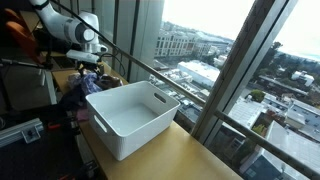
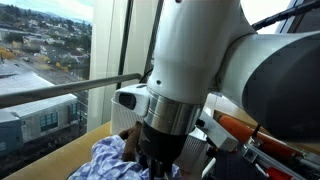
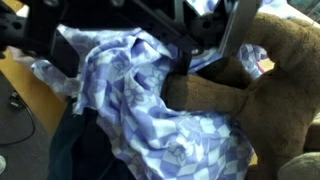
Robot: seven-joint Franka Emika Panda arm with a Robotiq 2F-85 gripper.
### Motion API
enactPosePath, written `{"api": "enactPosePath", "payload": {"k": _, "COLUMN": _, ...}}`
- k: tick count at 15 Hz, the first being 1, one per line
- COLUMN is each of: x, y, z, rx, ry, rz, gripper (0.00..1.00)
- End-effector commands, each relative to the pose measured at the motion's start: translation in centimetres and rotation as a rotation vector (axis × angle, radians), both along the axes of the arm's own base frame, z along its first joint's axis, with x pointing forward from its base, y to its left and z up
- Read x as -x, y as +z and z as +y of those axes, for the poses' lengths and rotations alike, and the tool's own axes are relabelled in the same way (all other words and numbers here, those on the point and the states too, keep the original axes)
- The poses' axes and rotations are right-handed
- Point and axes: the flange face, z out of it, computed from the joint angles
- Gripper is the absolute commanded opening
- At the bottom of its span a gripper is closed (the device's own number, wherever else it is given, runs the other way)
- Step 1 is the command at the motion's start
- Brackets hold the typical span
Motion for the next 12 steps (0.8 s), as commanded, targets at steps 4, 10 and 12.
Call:
{"api": "enactPosePath", "payload": {"k": 4, "x": -1.3, "y": -5.0, "z": -0.7, "rx": 0.058, "ry": 0.003, "rz": -0.048, "gripper": 1.00}}
{"api": "enactPosePath", "payload": {"k": 10, "x": -2.2, "y": -5.6, "z": -3.6, "rx": 0.098, "ry": -0.065, "rz": -0.032, "gripper": 0.43}}
{"api": "enactPosePath", "payload": {"k": 12, "x": -1.7, "y": -2.7, "z": -4.3, "rx": 0.080, "ry": -0.097, "rz": -0.015, "gripper": 0.29}}
